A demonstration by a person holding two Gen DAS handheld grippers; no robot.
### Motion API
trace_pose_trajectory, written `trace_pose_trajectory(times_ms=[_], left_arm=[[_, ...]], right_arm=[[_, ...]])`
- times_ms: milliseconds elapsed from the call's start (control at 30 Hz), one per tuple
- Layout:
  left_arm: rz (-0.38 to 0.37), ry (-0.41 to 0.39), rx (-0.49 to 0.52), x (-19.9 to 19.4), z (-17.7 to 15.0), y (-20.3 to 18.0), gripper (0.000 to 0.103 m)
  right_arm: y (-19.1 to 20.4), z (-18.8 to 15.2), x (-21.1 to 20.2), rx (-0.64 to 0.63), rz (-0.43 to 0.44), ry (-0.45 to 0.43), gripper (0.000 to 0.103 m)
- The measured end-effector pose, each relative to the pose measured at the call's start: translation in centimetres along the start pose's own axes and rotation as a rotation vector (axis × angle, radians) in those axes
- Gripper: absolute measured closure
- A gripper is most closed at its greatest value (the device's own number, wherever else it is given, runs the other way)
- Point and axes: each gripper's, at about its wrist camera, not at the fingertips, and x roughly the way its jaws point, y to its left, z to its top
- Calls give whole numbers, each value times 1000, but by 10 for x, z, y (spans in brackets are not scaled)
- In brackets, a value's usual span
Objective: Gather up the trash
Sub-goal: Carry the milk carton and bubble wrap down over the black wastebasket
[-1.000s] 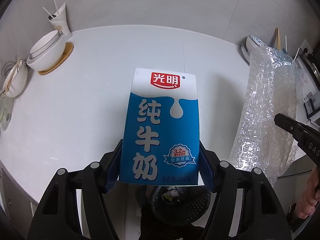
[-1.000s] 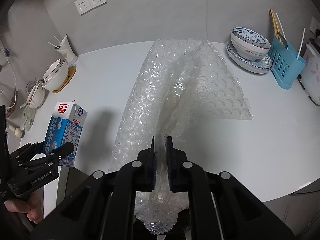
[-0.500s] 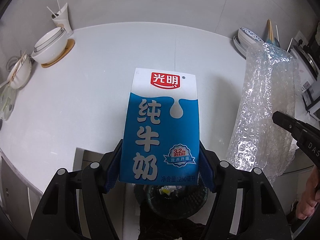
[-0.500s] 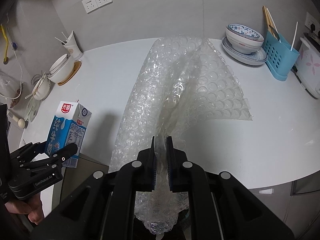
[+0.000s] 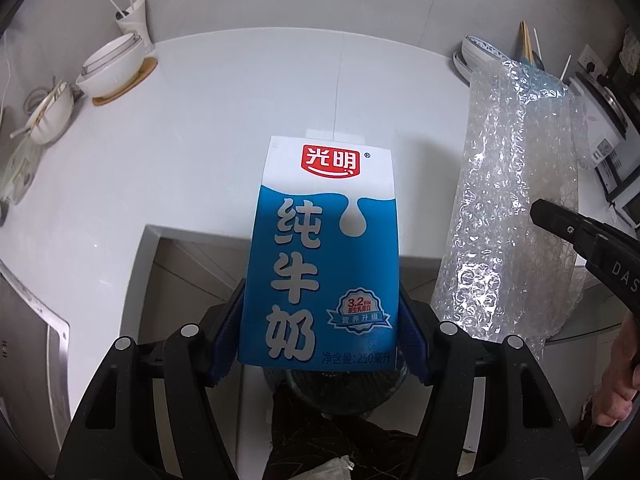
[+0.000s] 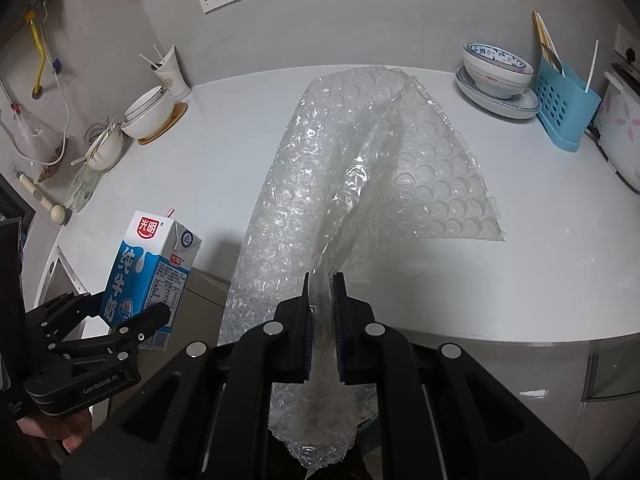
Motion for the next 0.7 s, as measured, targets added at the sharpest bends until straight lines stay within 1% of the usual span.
trace_pose_trajectory(times_ms=[167, 367, 500, 567, 700], left_arm=[[-5, -8, -12, -3, -15, 0, 38], [-27, -36, -31, -8, -14, 0, 38], [-36, -21, -55, 2, -16, 1, 38], [-29, -12, -63, 11, -22, 5, 38], [-15, 15, -93, 33, -32, 15, 38]], right_arm=[[0, -19, -6, -17, 12, 5, 95], [0, -47, -9, -43, 53, 0, 95], [-1, -66, 1, -58, 73, 16, 95], [0, -76, 7, -61, 85, 19, 95], [0, -96, 20, -75, 78, 10, 95]])
